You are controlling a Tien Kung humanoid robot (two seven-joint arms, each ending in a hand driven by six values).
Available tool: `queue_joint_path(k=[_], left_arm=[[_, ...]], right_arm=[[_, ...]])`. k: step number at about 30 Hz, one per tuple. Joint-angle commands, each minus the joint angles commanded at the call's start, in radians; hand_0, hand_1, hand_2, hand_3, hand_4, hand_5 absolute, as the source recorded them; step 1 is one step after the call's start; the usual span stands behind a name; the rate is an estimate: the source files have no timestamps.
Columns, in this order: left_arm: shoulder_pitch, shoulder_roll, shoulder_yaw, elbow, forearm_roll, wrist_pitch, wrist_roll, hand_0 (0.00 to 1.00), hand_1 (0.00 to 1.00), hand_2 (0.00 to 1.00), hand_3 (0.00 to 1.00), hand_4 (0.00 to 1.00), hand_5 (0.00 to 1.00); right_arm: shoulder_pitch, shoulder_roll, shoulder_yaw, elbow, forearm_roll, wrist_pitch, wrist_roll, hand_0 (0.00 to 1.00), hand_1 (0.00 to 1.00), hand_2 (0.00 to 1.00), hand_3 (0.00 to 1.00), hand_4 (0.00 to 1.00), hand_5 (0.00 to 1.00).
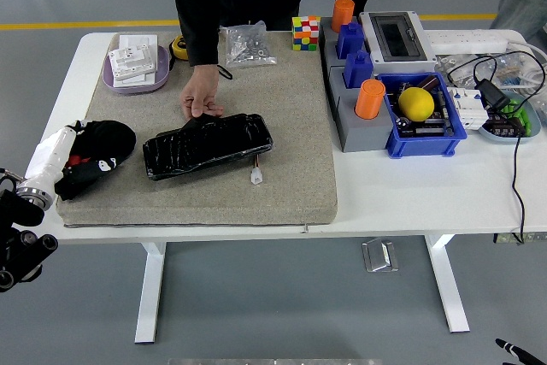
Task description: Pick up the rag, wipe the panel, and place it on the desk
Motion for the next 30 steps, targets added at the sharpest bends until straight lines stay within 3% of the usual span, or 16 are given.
queue_joint_path(k=[3,4,9,10,15,16,21,22,27,28,30], left_arm=[[-0.001,-0.005,0.004,0.007,-0.013,0.009,-0.001,0.441,0.62,0.833,0.826,0.887,0.381],[-0.001,-0.006,0.007,0.008,-0.018,0.011,-0.002,0.373,0.461,0.809,0.78,0.799,0.285],[-0.001,-0.013,0.016,0.02,-0.035,0.025,-0.006,0.373,0.461,0.809,0.78,0.799,0.285],[-0.001,-0.014,0.019,0.024,-0.039,0.029,-0.007,0.339,0.389,0.782,0.756,0.712,0.216],[-0.001,-0.017,0.023,0.03,-0.058,0.047,-0.016,0.339,0.389,0.782,0.756,0.712,0.216],[-0.001,-0.018,0.023,0.03,-0.057,0.052,-0.018,0.276,0.264,0.752,0.725,0.638,0.184],[-0.004,-0.021,0.03,0.039,-0.067,0.064,-0.025,0.276,0.264,0.752,0.725,0.638,0.184],[-0.003,-0.022,0.032,0.041,-0.071,0.07,-0.029,0.239,0.183,0.717,0.7,0.572,0.15],[0.0,-0.028,0.03,0.044,-0.069,0.09,-0.041,0.239,0.183,0.717,0.7,0.572,0.15],[0.0,-0.028,0.029,0.045,-0.068,0.093,-0.042,0.222,0.133,0.683,0.67,0.531,0.115],[-0.001,-0.029,0.031,0.047,-0.072,0.097,-0.046,0.222,0.133,0.683,0.67,0.531,0.115]], right_arm=[[0.0,0.0,-0.001,0.001,-0.001,-0.001,0.0,0.779,0.64,0.716,0.633,0.998,0.557],[0.0,0.0,0.0,0.001,0.0,-0.001,0.001,0.781,0.64,0.715,0.632,0.998,0.557],[-0.002,0.002,0.001,0.001,-0.002,-0.002,0.001,0.781,0.64,0.715,0.632,0.998,0.557],[-0.002,0.002,0.001,0.001,-0.003,-0.002,0.001,0.781,0.64,0.715,0.632,0.998,0.556],[-0.003,0.002,0.001,0.0,-0.003,-0.003,0.001,0.781,0.64,0.715,0.632,0.998,0.556],[-0.003,0.002,0.001,0.0,-0.003,-0.002,0.0,0.782,0.64,0.715,0.632,0.998,0.555],[-0.003,0.003,0.0,0.0,-0.004,-0.003,0.0,0.782,0.64,0.715,0.632,0.998,0.555],[-0.003,0.003,-0.001,0.0,-0.004,-0.004,0.0,0.782,0.64,0.714,0.632,0.998,0.554],[-0.005,0.004,-0.001,0.0,-0.004,-0.004,0.001,0.782,0.64,0.714,0.632,0.998,0.554],[-0.005,0.004,-0.001,0.0,-0.004,-0.004,0.0,0.782,0.64,0.715,0.631,0.998,0.554],[-0.006,0.004,0.0,0.0,-0.005,-0.004,0.0,0.782,0.64,0.715,0.631,0.998,0.554]])
